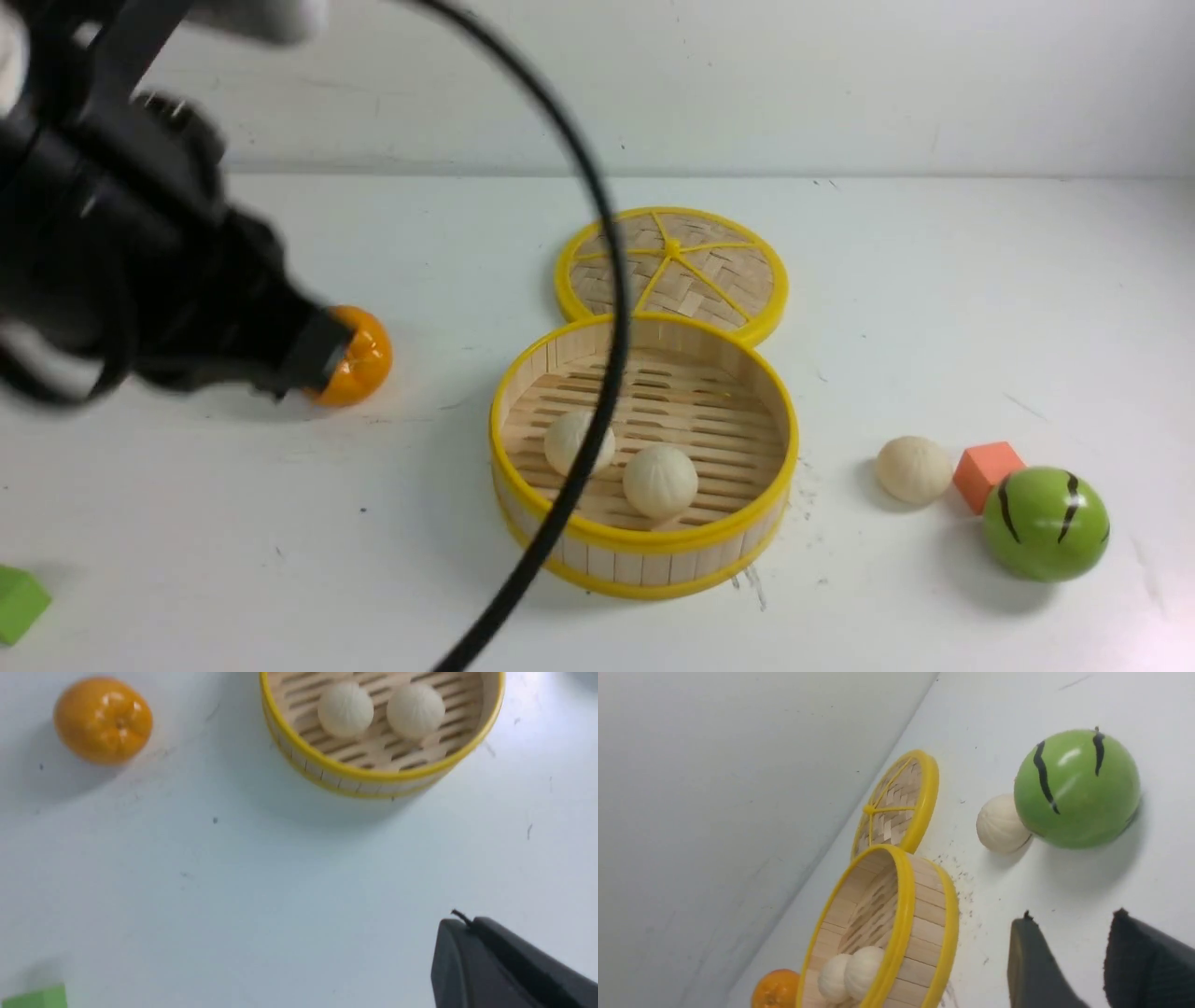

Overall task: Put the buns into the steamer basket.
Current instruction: Use the right arm to grab a steamed stuffed bun

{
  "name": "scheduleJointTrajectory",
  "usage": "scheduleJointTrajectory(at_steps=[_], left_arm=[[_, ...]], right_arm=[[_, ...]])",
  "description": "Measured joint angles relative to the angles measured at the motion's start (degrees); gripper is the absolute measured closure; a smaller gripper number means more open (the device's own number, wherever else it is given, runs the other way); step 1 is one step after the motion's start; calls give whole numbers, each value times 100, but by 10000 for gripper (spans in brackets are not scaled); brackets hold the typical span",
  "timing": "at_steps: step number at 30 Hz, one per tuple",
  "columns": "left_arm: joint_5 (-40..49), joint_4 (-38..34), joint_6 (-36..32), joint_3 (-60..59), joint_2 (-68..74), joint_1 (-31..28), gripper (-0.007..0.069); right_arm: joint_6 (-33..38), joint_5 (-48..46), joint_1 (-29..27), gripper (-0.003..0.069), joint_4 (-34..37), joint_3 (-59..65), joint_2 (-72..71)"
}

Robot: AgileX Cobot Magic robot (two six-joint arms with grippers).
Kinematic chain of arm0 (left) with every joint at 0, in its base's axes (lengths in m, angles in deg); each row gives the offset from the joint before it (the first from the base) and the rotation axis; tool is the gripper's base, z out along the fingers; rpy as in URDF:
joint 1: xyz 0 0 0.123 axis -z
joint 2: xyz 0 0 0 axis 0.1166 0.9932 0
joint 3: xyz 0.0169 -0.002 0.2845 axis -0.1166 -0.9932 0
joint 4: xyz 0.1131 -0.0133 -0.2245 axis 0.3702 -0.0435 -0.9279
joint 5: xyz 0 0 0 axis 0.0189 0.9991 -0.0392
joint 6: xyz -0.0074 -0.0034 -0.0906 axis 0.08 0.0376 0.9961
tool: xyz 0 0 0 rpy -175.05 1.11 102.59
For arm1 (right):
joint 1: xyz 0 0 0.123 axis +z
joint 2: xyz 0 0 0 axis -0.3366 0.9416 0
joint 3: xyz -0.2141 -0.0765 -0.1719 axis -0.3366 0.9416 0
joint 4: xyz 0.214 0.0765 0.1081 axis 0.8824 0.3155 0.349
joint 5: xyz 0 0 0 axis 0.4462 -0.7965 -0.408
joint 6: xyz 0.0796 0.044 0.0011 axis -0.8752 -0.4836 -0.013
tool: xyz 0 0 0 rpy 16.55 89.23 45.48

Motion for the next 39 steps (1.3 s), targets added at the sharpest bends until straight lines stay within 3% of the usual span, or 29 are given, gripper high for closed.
scheduleJointTrajectory(at_steps=[3,8,11,14,15,18,25,27,33,36,37,38,39], left_arm=[[-348,-5,183,-827,-636,0,638],[-1203,-58,472,-2361,-1753,0,638],[-1633,-65,520,-2988,-2258,0,638],[-1760,-72,525,-3179,-2400,0,638],[-1781,-76,531,-3236,-2436,0,638],[-1805,-76,530,-3262,-2436,0,638],[-1844,-76,536,-3262,-2436,0,638],[-1838,-76,536,-3262,-2436,0,638],[-1597,-76,542,-3262,-2436,0,638],[-1403,-76,542,-3262,-2436,0,638],[-1364,-76,542,-3262,-2436,0,638],[-1356,-76,542,-3262,-2436,0,638],[-1295,-82,542,-3262,-2436,0,638]], right_arm=[[532,-37,0,421,-40,-232,0],[1800,-411,0,519,-582,-1504,793],[2818,-1362,0,657,-1154,-3071,2246],[3558,-2067,0,678,-1408,-4106,3253],[4165,-2777,0,679,-1518,-4815,3983],[4847,-3755,152,676,-1645,-5879,5247],[4964,-4361,1146,669,-2435,-6981,7180],[4540,-4374,1459,664,-2874,-7289,7920],[3554,-4335,1565,557,-3293,-8012,9615],[3220,-4214,1565,361,-3301,-8603,10707],[3177,-4209,1565,306,-3301,-8756,10951],[3172,-4209,1565,306,-3301,-8756,10951],[3121,-4196,1565,227,-3301,-8980,11299]])
